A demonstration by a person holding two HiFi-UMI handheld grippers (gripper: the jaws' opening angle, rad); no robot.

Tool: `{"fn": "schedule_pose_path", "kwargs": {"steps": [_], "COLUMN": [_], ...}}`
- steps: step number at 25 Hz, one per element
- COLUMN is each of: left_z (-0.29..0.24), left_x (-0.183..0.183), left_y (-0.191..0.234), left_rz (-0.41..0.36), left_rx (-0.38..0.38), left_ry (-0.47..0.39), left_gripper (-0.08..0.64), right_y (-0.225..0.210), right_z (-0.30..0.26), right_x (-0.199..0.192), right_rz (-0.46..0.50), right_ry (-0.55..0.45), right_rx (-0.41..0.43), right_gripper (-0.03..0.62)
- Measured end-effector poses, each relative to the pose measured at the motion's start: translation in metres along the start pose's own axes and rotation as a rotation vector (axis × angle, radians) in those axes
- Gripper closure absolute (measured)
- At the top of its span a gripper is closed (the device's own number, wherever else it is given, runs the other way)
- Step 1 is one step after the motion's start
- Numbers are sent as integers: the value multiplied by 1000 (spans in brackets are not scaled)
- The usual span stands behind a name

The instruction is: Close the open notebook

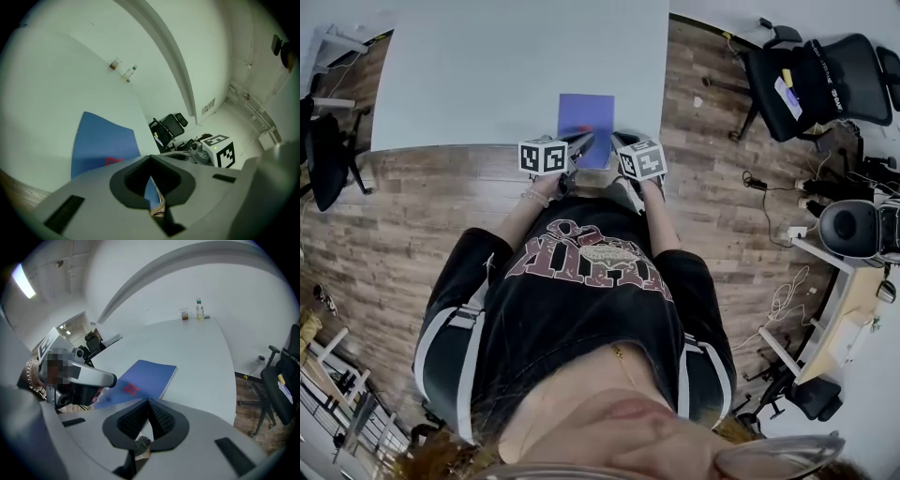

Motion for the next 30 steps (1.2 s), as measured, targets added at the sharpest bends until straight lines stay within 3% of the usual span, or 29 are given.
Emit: {"fn": "schedule_pose_path", "kwargs": {"steps": [6,19,30], "left_z": [14,58,95], "left_x": [20,58,94], "left_y": [-22,-54,-104], "left_rz": [-91,-208,-315], "left_rx": [-23,-37,-101], "left_ry": [-58,-166,-292], "left_gripper": [512,512,512], "right_y": [13,43,68], "right_z": [8,48,81], "right_x": [27,100,148], "right_rz": [47,97,138], "right_ry": [-53,-270,-416], "right_rx": [-24,-90,-126], "right_gripper": [574,574,574]}}
Point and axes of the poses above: the fingertips, and each gripper's own axes: z backward along the fingers, y to its left, x out of its top, the point moved 6 cm from there along z, backward along the fingers, and after that the axes turned 8 degrees about z, right-handed, at the moved point
